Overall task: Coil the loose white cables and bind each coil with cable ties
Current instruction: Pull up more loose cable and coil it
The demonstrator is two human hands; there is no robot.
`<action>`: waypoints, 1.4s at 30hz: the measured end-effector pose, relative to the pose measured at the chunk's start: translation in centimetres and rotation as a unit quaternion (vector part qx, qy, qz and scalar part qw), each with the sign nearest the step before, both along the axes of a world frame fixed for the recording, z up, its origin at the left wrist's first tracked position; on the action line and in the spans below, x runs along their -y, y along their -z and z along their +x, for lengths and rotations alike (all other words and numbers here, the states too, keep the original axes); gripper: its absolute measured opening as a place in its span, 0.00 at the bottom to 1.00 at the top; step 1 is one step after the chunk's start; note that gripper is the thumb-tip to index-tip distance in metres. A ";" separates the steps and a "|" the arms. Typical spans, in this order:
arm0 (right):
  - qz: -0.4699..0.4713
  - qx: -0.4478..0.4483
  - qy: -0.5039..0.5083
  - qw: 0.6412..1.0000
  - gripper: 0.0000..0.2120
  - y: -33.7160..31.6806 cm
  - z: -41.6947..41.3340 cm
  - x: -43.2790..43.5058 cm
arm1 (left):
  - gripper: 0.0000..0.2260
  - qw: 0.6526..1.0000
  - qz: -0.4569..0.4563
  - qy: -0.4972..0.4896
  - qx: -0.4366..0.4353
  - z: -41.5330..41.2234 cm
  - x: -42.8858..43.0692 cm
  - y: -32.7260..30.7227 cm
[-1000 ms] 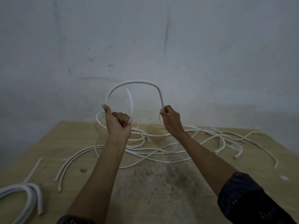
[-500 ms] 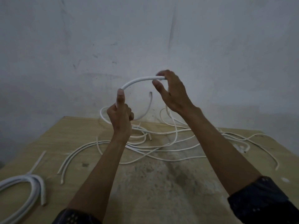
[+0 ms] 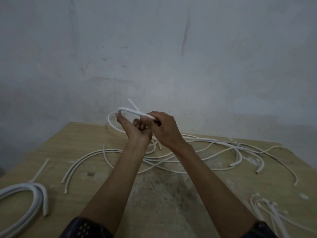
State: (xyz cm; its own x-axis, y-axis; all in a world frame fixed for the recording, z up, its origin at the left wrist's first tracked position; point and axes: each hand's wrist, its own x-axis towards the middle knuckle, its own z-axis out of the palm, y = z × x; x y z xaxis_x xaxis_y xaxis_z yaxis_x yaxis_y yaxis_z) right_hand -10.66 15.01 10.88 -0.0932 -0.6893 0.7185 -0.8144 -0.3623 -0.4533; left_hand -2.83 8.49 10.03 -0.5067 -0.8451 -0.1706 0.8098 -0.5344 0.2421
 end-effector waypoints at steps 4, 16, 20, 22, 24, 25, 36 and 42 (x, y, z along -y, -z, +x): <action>-0.011 -0.076 0.074 0.994 0.15 1.5 -1.3 1.3 | 0.37 0.994 0.002 0.038 0.107 -0.1 0.6 0.7; -0.113 -0.208 0.184 0.954 0.13 2.4 -2.3 1.2 | 0.17 0.943 -0.268 -0.095 0.175 -0.4 -0.9 -1.4; -0.065 -0.171 0.146 0.972 0.18 4.0 -4.6 0.5 | 0.19 0.977 -0.204 -0.068 0.008 0.0 -0.1 -1.3; -0.039 0.006 0.186 0.982 0.20 4.8 -7.0 -0.4 | 0.21 0.984 -0.154 -0.042 -0.073 0.9 1.6 -0.6; -0.019 0.250 0.277 0.928 0.18 5.1 -9.8 -1.5 | 0.21 0.984 -0.135 -0.003 -0.119 1.6 2.8 0.2; 0.014 0.378 0.301 0.875 0.18 4.7 -10.9 -2.0 | 0.22 0.983 -0.133 0.018 -0.128 1.8 3.0 0.6; 0.183 0.459 0.214 0.843 0.11 0.6 -14.6 -2.4 | 0.28 0.991 -0.129 0.005 -0.045 2.9 3.6 0.3; 0.056 0.156 0.494 0.853 0.16 3.6 -17.7 -5.3 | 0.26 0.990 -0.119 0.010 -0.070 4.2 6.2 1.5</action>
